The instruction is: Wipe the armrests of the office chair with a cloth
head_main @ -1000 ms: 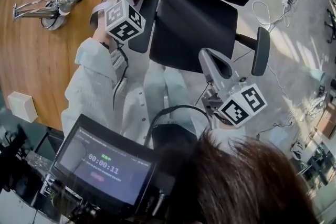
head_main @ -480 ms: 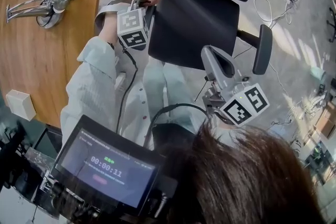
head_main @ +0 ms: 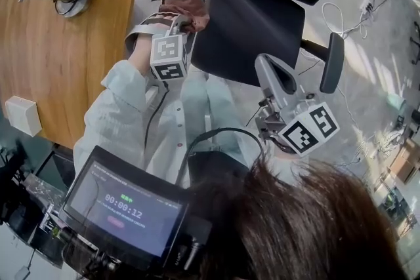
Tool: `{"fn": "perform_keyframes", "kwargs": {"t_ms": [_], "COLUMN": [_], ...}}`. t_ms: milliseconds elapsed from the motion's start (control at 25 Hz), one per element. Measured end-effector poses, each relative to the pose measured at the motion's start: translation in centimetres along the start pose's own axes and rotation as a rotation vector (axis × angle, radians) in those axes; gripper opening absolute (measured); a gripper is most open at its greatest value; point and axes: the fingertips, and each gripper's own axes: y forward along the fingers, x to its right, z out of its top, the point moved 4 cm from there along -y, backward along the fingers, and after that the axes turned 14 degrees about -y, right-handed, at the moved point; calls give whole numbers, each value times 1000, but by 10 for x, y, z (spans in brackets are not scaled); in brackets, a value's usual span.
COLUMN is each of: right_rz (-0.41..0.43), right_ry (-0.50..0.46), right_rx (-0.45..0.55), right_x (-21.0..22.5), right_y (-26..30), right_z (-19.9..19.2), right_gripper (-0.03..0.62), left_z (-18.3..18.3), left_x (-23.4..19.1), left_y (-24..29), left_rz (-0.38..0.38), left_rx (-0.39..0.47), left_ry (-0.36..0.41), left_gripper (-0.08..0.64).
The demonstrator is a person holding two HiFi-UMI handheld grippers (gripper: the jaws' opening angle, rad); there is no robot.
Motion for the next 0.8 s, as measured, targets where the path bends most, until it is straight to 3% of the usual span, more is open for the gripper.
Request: {"fn": "perform_keyframes", "kwargs": {"t_ms": [280,640,800], "right_rz": [16,31,29], "right_ry": [-5,4,10], "right_rx": [5,5,9], "right_x": [-16,-23,-20], "right_y": [-5,-3,-2], "right_z": [-4,-6,-3], "right_gripper": [2,2,0], "left_z": [-12,-14,-12], "left_x": [44,88,89], "left_y": [-27,-49,-50], "left_rz": [-17,-65,-50], "left_rx": [35,39,43], "left_ry": [-43,-23,-25], "left_gripper": [23,23,23]}}
